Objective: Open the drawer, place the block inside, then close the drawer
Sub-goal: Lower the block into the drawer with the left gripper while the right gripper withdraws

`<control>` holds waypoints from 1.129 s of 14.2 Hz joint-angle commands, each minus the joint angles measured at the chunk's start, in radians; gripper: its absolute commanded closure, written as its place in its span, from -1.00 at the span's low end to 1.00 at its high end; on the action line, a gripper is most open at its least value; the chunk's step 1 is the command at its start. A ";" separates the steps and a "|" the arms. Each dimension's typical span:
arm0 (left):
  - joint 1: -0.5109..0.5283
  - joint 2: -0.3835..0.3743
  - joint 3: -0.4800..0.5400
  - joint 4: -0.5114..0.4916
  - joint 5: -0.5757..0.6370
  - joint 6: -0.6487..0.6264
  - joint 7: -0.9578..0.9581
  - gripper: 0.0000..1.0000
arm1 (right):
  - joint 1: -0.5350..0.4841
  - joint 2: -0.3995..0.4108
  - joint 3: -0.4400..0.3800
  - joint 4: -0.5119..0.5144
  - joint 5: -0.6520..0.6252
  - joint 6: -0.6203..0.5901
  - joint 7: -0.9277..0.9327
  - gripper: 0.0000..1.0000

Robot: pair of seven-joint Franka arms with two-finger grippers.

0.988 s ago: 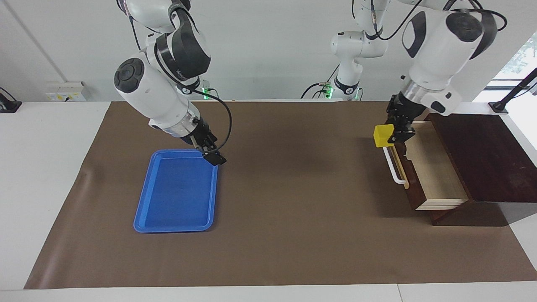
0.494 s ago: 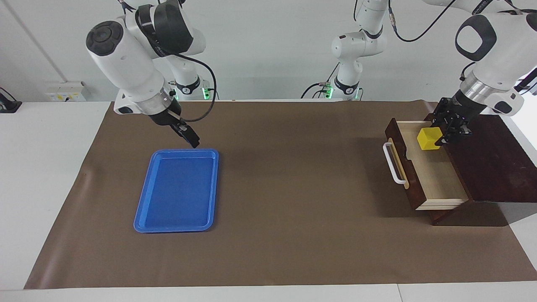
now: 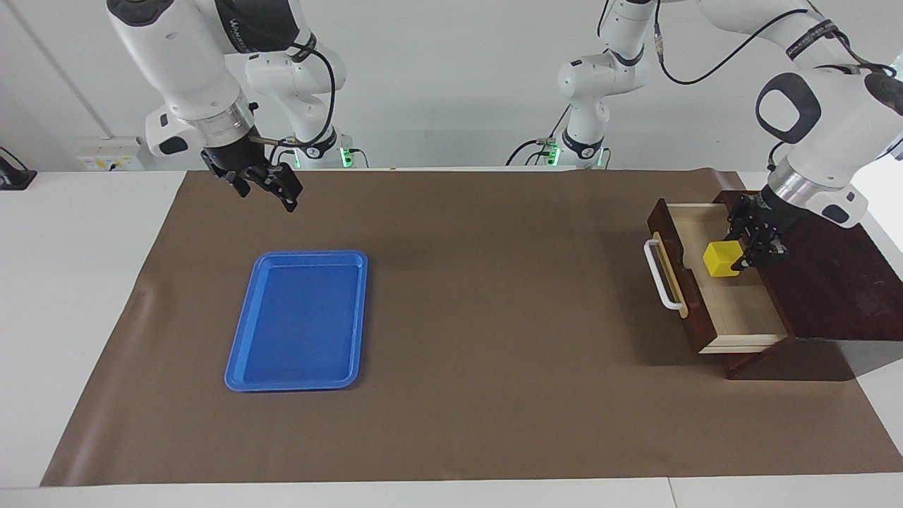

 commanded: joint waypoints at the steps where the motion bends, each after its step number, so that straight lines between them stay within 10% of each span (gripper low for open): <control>1: -0.001 -0.028 -0.009 -0.083 -0.012 0.065 -0.003 1.00 | -0.028 -0.021 0.012 -0.032 -0.018 0.007 -0.142 -1.00; 4: -0.004 -0.038 -0.009 -0.110 -0.012 0.063 0.019 1.00 | -0.055 -0.021 0.012 -0.040 -0.054 0.012 -0.302 -1.00; 6: -0.007 -0.032 -0.009 -0.092 0.000 0.048 0.031 -0.93 | -0.062 -0.021 0.012 -0.040 -0.074 0.012 -0.374 -1.00; 12: -0.088 -0.021 -0.018 0.150 0.011 -0.197 -0.050 -1.00 | -0.060 -0.030 0.012 -0.054 -0.077 0.003 -0.397 -1.00; 16: -0.193 -0.050 -0.015 0.042 0.026 -0.149 -0.187 -1.00 | -0.046 -0.032 0.015 -0.054 -0.077 0.004 -0.411 -1.00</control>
